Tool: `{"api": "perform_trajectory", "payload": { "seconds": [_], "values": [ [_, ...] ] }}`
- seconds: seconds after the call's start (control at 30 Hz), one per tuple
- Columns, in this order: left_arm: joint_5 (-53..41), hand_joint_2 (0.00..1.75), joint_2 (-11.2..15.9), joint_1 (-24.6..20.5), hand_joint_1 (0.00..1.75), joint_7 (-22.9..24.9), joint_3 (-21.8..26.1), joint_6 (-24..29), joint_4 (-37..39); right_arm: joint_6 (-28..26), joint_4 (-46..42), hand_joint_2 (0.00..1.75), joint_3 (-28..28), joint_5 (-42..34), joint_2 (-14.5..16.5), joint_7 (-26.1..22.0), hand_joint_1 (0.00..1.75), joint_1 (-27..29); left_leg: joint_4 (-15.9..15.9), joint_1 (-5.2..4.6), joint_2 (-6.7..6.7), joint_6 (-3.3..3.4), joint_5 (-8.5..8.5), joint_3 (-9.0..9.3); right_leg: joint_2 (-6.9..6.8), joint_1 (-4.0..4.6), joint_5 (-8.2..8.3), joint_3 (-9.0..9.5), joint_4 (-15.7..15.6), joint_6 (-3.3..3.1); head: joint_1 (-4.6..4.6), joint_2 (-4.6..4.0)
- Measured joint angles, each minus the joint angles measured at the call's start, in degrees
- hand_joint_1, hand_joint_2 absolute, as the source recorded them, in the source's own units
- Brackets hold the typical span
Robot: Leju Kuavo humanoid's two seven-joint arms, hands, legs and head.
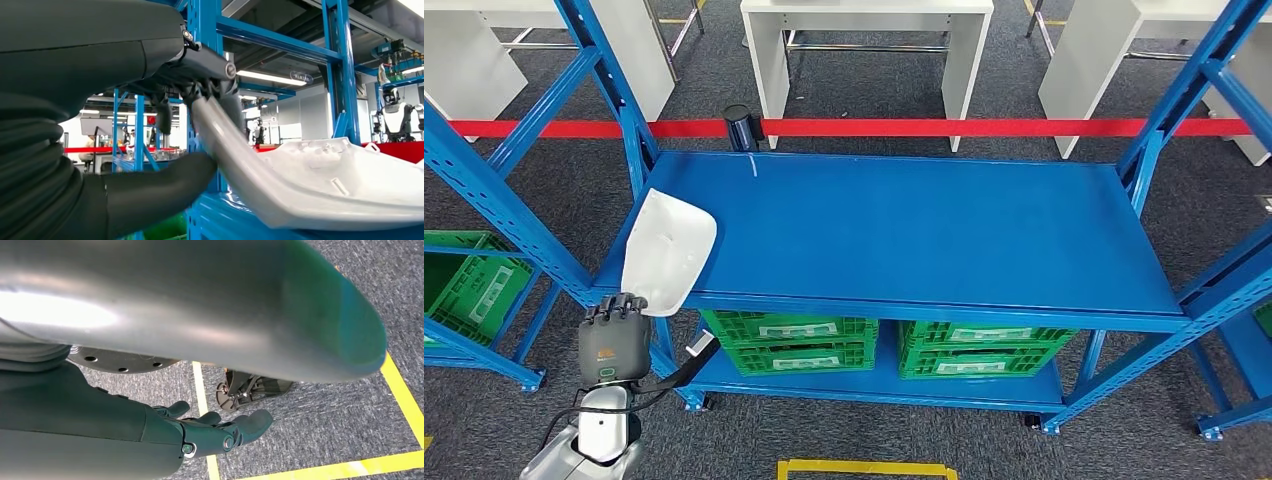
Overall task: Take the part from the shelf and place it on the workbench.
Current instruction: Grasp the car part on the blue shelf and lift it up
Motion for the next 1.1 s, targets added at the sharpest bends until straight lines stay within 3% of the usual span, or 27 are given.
{"api": "perform_trajectory", "payload": {
  "seconds": [0.6,0.73,0.8,0.9,0.93,1.1],
  "values": [
    [0.00,1.75,-2.37,0.39,1.71,-7.04,6.10,0.02,0.93,0.00,0.00,0.00,0.00,-0.27,-0.03,-1.03,0.00,0.01,0.00,0.00,0.00,0.00,0.00,0.03,0.00,0.00,0.00,0.04,0.00,0.00,0.00,0.00],
    [0.00,1.75,-2.43,0.39,0.10,-6.16,6.16,0.02,0.95,0.00,0.00,0.00,0.00,-0.28,-0.04,-1.04,0.00,0.01,0.00,0.00,0.00,0.00,0.00,0.02,0.00,0.00,0.00,0.03,0.00,0.00,0.00,0.00],
    [0.01,1.75,-2.40,0.38,0.21,-5.38,6.16,0.02,0.95,0.00,0.00,0.00,0.00,-0.28,-0.05,-1.03,0.00,0.01,0.00,0.00,0.00,0.00,0.00,0.02,0.00,0.00,0.00,0.03,0.00,0.00,0.00,0.00],
    [0.54,1.75,-2.27,0.34,1.27,-5.23,6.14,0.02,0.95,0.00,0.00,0.00,0.00,-0.27,-0.07,-1.02,0.00,0.00,0.00,0.00,-0.01,0.00,0.00,0.02,0.00,0.00,0.00,0.03,0.00,0.00,0.00,0.00],
    [0.63,1.75,-2.22,0.33,1.47,-5.26,6.14,0.02,0.95,0.00,0.00,0.00,0.00,-0.27,-0.07,-1.02,0.00,0.01,0.00,0.00,0.00,0.00,0.00,0.02,0.00,0.00,0.00,0.03,0.00,0.00,0.00,0.00],
    [0.14,1.75,-2.14,0.31,1.32,-3.61,5.98,0.02,1.09,0.00,0.00,0.00,0.00,-0.25,-0.07,-1.04,0.00,0.01,0.00,0.00,0.00,0.00,0.00,0.02,0.00,0.00,0.00,0.03,0.00,0.00,0.00,0.00]
  ]
}}
